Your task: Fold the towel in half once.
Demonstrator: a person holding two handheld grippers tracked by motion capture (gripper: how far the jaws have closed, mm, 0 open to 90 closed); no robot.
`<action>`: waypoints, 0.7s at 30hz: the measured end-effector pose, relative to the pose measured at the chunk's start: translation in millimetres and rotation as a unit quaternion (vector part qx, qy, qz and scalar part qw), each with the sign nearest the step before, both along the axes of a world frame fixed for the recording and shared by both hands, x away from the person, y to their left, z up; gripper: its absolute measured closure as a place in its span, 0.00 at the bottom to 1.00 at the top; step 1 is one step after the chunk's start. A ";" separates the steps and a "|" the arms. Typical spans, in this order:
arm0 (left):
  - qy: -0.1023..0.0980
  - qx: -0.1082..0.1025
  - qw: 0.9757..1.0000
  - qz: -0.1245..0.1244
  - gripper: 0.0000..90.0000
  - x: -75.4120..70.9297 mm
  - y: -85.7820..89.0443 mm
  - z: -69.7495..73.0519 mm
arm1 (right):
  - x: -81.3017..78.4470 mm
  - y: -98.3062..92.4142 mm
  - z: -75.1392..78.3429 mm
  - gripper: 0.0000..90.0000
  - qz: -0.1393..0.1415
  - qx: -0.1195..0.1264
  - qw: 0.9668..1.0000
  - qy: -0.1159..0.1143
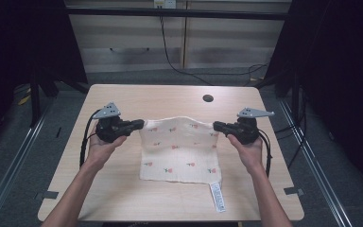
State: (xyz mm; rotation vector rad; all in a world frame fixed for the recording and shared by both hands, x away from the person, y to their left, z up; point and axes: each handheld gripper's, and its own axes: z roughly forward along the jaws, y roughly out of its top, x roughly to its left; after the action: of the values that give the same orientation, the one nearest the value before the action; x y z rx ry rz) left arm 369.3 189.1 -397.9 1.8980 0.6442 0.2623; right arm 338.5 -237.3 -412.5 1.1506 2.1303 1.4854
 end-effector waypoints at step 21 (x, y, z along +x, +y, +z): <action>0.030 0.071 0.997 -0.029 0.97 -39.2 7.0 -38.3 | -51.3 -5.5 -31.6 0.96 0.029 -0.030 0.998 0.041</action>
State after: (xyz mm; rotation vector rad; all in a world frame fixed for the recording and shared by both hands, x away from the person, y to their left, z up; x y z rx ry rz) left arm 330.1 196.2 -436.2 2.0647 0.6240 0.2207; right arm 287.2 -242.8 -444.1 1.1559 2.2647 1.4111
